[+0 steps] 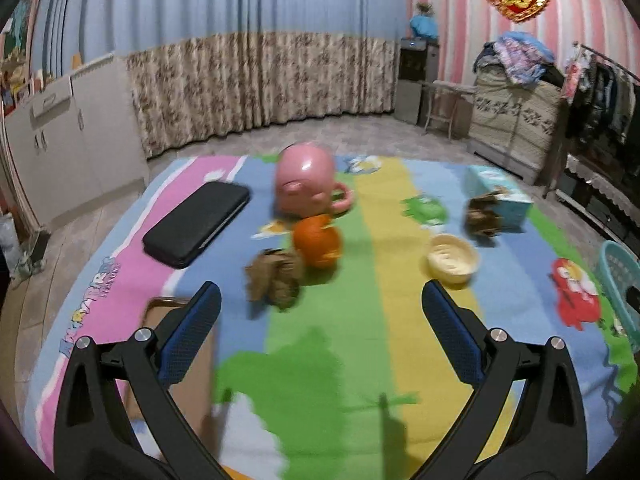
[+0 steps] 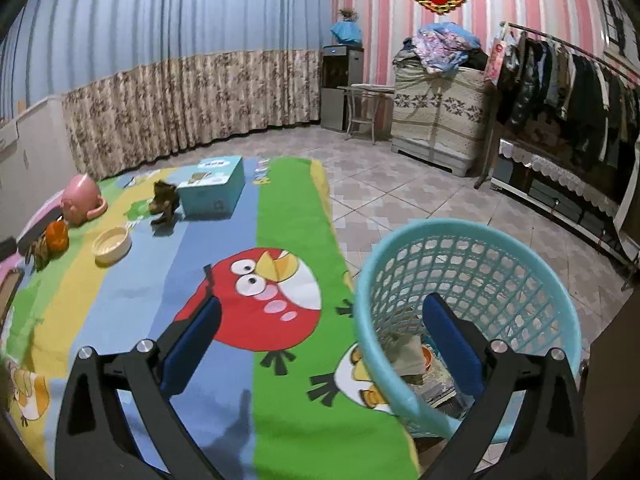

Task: Collect trash
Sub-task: 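Move both tools back from the basket over the play mat, then grasp the brown crumpled cloth with the left tool, then grasp the cream bowl rim with the right tool while the left holds the brown cloth, then carry the brown cloth and cream bowl with both tools over the basket, then open the left tool to drop the cloth while the right tool drops the bowl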

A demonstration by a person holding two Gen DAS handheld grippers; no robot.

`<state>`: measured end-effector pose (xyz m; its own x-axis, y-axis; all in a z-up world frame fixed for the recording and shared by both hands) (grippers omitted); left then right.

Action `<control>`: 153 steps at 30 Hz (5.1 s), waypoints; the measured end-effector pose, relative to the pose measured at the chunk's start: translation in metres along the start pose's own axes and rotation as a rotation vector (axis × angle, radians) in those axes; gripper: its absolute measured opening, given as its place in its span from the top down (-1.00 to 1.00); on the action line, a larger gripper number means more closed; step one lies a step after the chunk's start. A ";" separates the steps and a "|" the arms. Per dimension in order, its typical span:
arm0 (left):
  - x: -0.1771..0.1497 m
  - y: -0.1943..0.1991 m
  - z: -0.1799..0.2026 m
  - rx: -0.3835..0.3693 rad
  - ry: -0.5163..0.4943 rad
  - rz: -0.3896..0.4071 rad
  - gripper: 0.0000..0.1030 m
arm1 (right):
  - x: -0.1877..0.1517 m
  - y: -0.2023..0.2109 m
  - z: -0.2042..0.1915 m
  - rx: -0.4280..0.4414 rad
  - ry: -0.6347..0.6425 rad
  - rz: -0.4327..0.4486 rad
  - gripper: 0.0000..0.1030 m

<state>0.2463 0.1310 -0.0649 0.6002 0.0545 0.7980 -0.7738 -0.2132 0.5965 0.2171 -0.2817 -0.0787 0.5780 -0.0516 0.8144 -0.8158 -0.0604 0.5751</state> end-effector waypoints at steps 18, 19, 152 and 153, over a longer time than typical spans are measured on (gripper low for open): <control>0.002 -0.079 -0.011 -0.075 -0.068 -0.150 -0.01 | 0.011 -0.036 -0.077 0.074 0.073 -0.068 -0.91; 0.001 -0.078 -0.012 -0.073 -0.064 -0.147 0.10 | 0.012 -0.039 -0.083 0.076 0.083 -0.070 -0.91; 0.010 0.066 0.406 -0.442 -0.275 0.078 -0.61 | 0.017 0.032 0.212 -0.202 -0.287 0.049 -0.18; 0.011 0.066 0.402 -0.432 -0.269 0.081 -0.64 | 0.017 0.030 0.210 -0.198 -0.283 0.045 -0.18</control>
<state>0.2833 -0.2743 -0.0511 0.5215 -0.2105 0.8269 -0.7990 0.2196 0.5598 0.2070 -0.4932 -0.0639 0.5014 -0.3255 0.8017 -0.8125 0.1414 0.5656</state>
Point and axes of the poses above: each gripper's, at about its wrist camera, not at the fingertips, and y roughly against the way its jaws point, z to its right, x to its top, the point moved 4 cm from there along -y, roughly the way its jaws point, and after that the axes turned 9 degrees about x, right-handed, at the moved point
